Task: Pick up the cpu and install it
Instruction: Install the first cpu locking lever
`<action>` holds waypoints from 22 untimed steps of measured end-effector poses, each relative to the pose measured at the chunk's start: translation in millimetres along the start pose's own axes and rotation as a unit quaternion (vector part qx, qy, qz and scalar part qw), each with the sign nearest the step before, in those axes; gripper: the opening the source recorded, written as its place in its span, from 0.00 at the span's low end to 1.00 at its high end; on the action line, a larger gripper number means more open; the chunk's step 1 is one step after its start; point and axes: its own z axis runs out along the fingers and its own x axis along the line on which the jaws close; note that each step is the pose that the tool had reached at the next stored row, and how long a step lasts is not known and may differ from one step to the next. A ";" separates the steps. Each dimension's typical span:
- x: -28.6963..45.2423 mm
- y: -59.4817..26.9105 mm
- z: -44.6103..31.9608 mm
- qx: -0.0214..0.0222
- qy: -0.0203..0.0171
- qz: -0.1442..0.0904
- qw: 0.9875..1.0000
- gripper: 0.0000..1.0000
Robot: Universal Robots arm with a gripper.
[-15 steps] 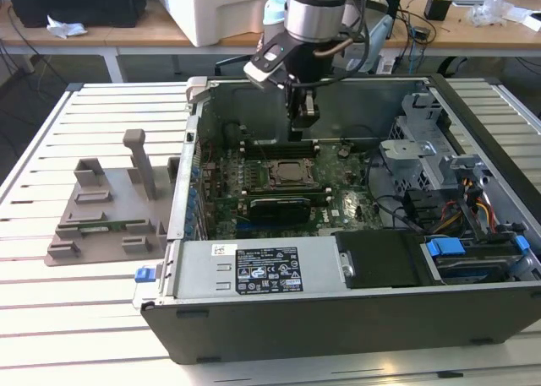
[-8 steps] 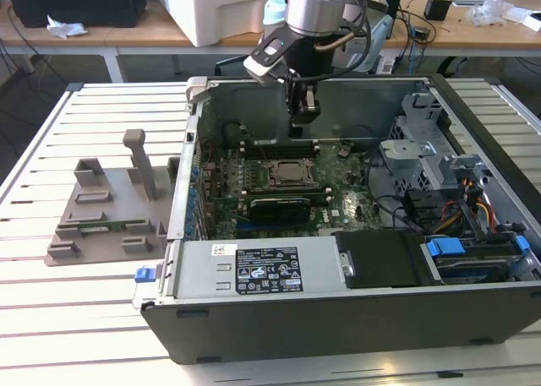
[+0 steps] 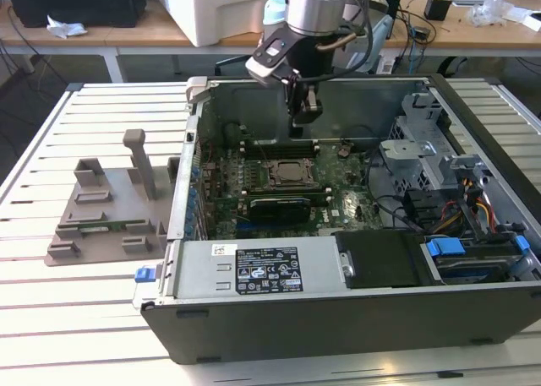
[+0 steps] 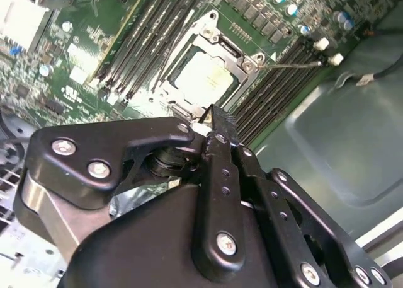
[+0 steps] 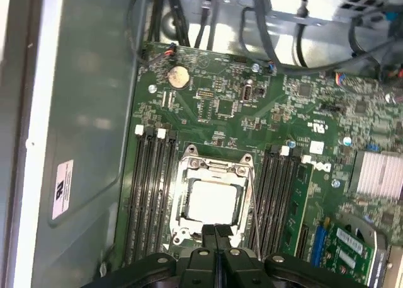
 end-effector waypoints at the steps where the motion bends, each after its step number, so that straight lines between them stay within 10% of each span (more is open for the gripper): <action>1: 0.0 0.0 0.0 0.000 -0.001 -0.010 1.000 0.11; 7: 0.0 0.0 0.0 -0.001 -0.006 -0.090 0.996 0.11; 12: 0.0 0.0 0.0 -0.002 -0.010 -0.151 0.989 0.11; 14: 0.0 0.0 0.0 -0.002 -0.012 -0.182 0.983 0.11; 16: 0.0 0.0 0.0 -0.002 -0.014 -0.225 0.974 0.11; 22: 0.0 0.0 0.0 -0.003 -0.019 -0.290 0.957 0.11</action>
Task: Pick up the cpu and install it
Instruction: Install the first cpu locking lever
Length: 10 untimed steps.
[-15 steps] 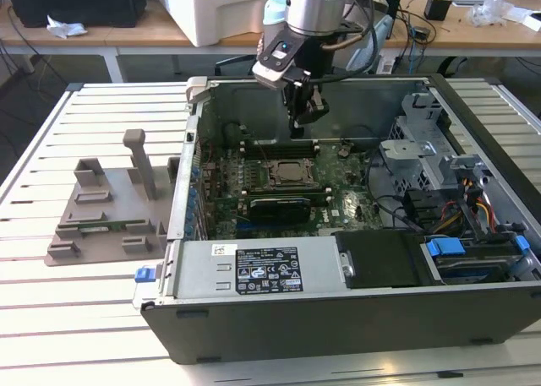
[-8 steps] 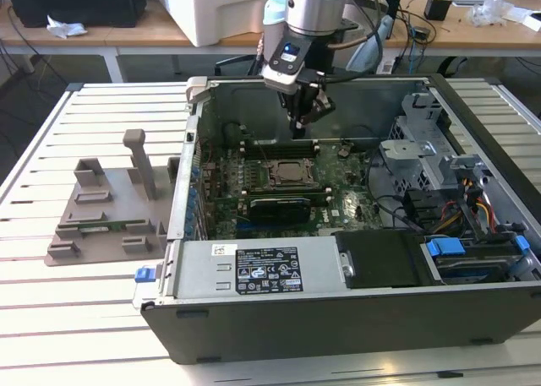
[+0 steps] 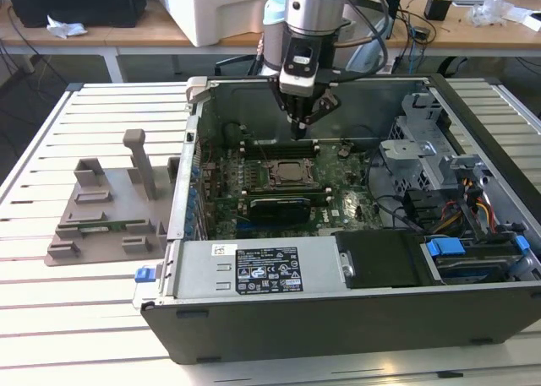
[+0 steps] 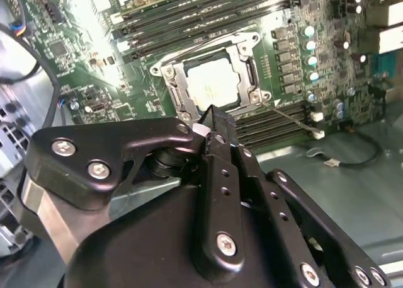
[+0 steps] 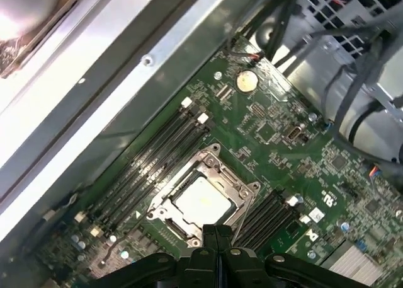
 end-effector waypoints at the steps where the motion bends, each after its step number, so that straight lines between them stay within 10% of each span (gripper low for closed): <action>1: 0.0 0.0 0.0 0.000 -0.001 -0.008 1.000 0.11; 7: 0.0 0.0 0.0 -0.001 -0.004 -0.068 0.998 0.11; 9: 0.0 0.0 0.0 -0.001 -0.006 -0.096 0.995 0.11; 10: 0.0 0.0 0.0 -0.001 -0.008 -0.130 0.992 0.11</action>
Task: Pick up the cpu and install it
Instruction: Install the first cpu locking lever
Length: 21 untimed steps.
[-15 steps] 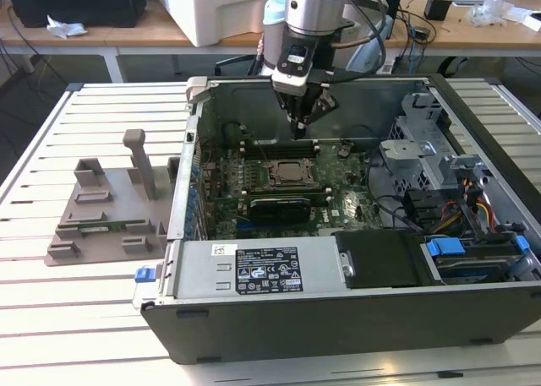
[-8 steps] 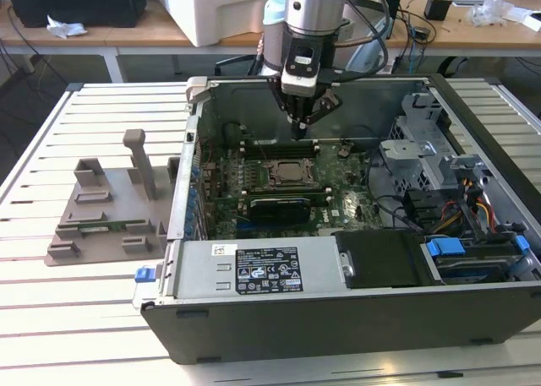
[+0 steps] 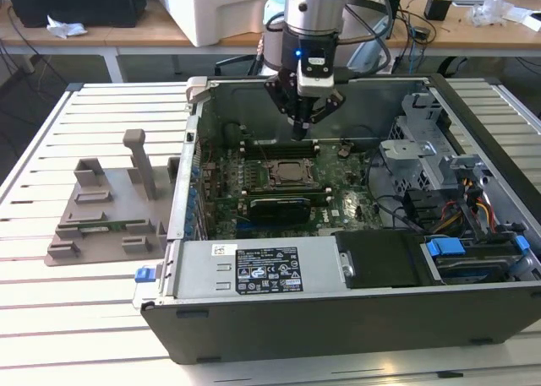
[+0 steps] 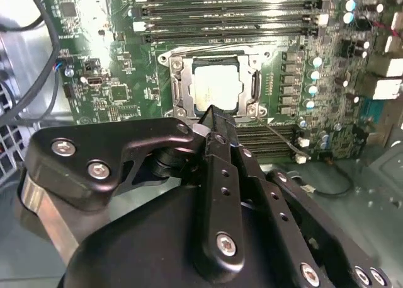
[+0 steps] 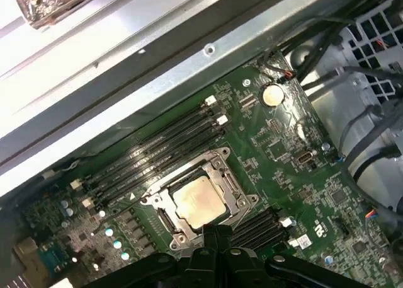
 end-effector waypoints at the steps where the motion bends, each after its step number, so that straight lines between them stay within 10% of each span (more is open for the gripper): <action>1: 0.0 0.0 0.0 0.000 -0.001 -0.010 1.000 0.11; 8: 0.0 0.0 0.0 -0.001 -0.004 -0.069 0.998 0.11; 21: 0.0 0.0 0.0 -0.002 -0.011 -0.173 0.985 0.11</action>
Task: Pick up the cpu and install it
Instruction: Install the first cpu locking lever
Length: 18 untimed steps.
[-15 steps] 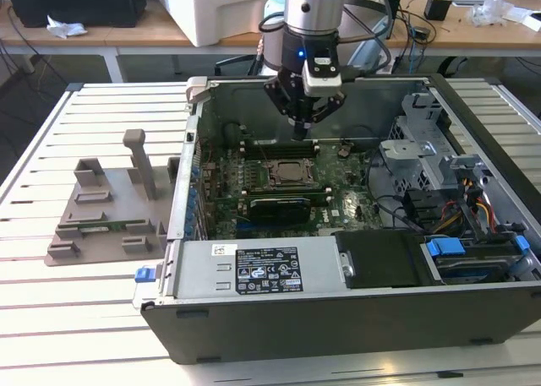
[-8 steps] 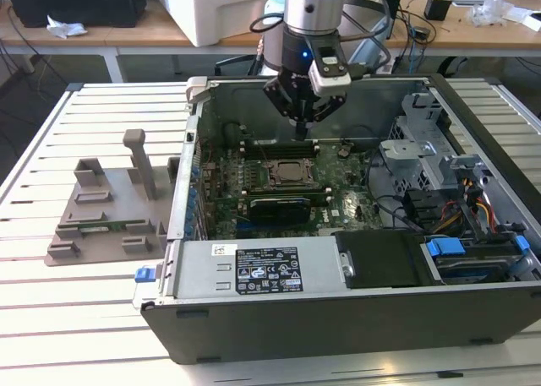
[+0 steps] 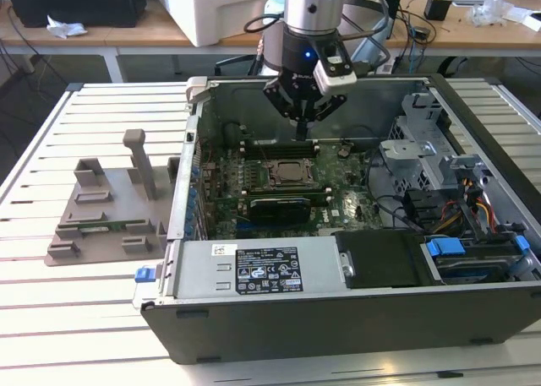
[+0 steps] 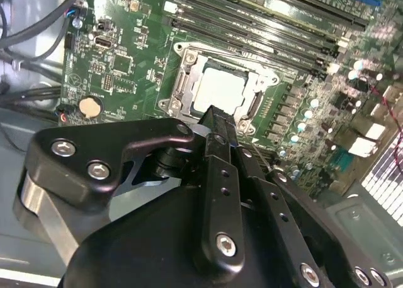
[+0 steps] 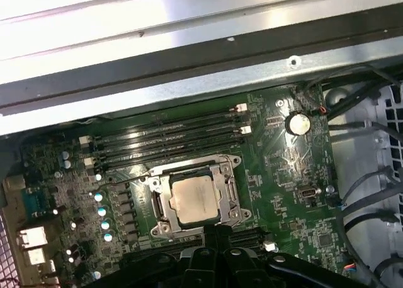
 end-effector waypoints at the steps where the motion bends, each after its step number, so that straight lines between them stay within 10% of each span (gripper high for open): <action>1: 0.0 0.0 0.0 0.000 -0.001 -0.012 1.000 0.11; 6: 0.0 0.0 0.0 -0.001 -0.004 -0.063 0.998 0.11; 18: 0.0 0.0 0.0 -0.002 -0.010 -0.152 0.988 0.11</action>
